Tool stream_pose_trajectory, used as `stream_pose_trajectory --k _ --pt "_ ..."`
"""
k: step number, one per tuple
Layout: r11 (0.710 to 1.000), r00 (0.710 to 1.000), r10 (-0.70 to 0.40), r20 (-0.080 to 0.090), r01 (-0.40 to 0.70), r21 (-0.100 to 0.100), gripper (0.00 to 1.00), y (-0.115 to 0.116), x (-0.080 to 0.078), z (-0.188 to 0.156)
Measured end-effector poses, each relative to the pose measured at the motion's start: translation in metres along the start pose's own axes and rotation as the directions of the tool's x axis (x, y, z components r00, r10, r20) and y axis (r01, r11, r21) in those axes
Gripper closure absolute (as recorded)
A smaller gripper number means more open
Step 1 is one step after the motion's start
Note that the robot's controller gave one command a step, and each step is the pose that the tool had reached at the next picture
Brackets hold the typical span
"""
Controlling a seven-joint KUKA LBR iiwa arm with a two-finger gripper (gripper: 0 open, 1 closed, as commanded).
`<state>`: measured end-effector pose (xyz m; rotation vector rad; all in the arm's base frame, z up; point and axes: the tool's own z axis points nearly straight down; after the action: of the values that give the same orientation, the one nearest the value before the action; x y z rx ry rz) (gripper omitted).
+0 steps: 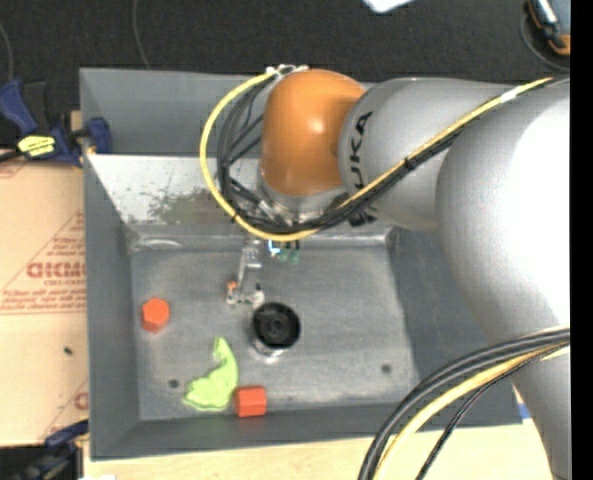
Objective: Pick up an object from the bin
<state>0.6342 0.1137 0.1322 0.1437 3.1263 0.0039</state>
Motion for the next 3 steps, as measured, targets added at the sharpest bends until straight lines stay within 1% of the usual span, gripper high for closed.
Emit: stream_pose_trajectory --k 1,2,3 --pt "0.981 0.980 0.196 -0.017 -0.196 0.007 0.00 -0.023 0.036 0.032" --pt "0.998 0.998 0.070 -0.001 -0.070 0.002 0.00 -0.025 0.019 0.062" --pt "0.951 0.951 0.309 -0.020 -0.309 0.011 1.00 -0.048 0.044 0.061"
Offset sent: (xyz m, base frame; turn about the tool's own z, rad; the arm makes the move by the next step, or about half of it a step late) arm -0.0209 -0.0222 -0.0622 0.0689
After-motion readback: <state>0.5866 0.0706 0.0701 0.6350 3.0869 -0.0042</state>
